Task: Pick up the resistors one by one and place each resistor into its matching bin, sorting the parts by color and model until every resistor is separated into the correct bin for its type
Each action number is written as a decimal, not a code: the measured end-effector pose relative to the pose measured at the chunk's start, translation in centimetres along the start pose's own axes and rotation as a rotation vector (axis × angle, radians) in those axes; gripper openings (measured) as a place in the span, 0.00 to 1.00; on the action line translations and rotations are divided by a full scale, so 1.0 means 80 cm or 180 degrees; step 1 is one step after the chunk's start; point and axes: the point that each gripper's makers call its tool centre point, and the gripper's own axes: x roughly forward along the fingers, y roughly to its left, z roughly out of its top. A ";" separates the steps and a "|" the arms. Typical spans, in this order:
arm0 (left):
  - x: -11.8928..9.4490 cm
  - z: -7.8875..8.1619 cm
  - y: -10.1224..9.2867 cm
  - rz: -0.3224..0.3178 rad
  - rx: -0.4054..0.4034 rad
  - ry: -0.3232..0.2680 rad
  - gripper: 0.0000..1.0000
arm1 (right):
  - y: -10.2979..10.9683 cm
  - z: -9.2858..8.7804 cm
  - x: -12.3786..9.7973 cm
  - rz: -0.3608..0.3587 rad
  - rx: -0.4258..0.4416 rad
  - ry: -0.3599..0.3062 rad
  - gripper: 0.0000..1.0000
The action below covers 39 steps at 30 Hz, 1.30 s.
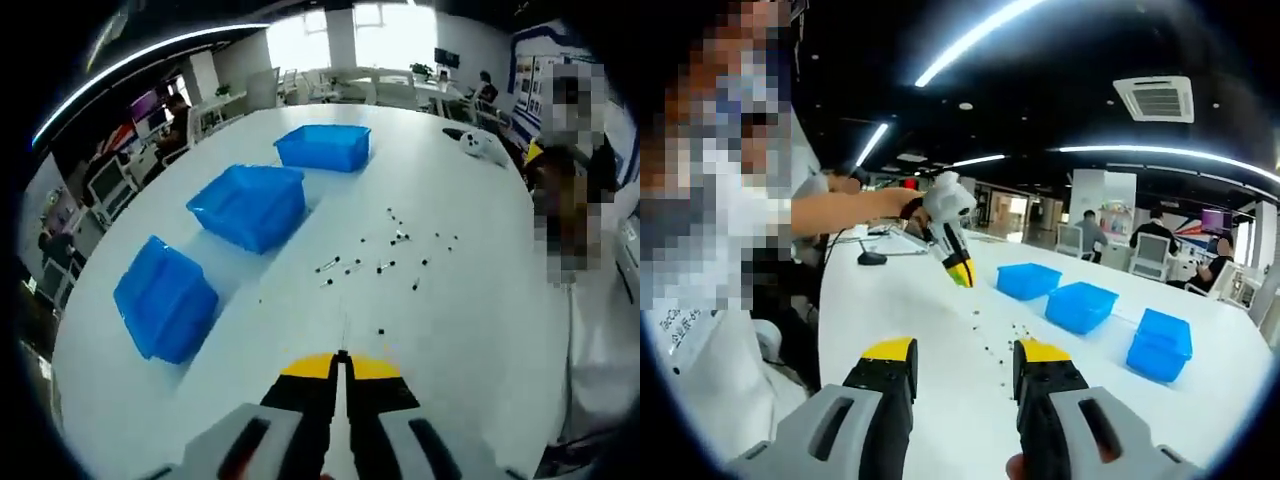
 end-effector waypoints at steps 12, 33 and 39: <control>-0.077 0.034 -0.032 0.0653 -0.0609 -0.1552 0.07 | -0.022 0.007 -0.009 -0.0112 0.0073 -0.0067 0.40; -0.073 0.070 0.061 0.1484 -0.1141 -0.2054 0.07 | -0.038 0.012 -0.014 -0.0199 0.0093 -0.0073 0.40; -0.057 0.073 0.124 0.1705 -0.1231 -0.1969 0.07 | -0.039 0.013 -0.014 -0.0208 0.0091 -0.0070 0.40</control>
